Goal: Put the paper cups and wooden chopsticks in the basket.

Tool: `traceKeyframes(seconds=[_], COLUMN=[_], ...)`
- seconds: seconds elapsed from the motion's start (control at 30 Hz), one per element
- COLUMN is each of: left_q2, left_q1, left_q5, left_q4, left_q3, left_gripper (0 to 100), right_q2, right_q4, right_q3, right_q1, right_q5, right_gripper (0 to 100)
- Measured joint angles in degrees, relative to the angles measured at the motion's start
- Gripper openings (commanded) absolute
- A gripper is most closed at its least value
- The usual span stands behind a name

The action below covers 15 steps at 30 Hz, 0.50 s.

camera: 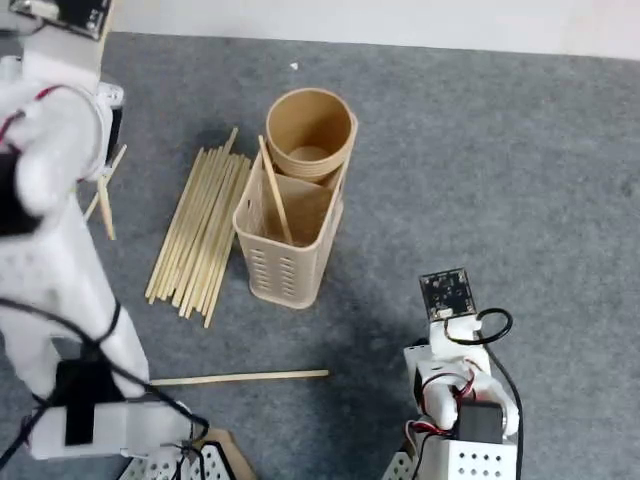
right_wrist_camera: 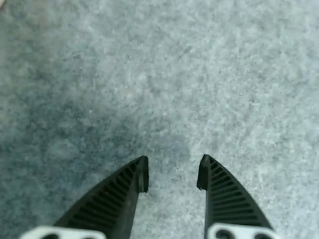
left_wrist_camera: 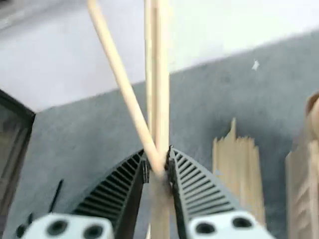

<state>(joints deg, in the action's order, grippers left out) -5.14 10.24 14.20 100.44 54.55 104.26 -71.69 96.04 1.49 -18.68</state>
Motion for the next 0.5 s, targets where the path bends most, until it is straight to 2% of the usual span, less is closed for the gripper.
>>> traceKeyframes(seconds=[0.27, 0.5], left_q2=[2.4, 7.8], left_q1=[-7.3, -11.9], left_q5=[-9.8, -11.1], left_q4=[-10.3, -17.1], left_q3=[0.0, 0.0], left_gripper=[0, 0], right_q2=[0.0, 0.0], right_q4=[0.0, 0.0], right_q3=[0.0, 0.0], right_q1=[0.0, 0.0], right_q5=[0.0, 0.0], right_gripper=[17.0, 17.0])
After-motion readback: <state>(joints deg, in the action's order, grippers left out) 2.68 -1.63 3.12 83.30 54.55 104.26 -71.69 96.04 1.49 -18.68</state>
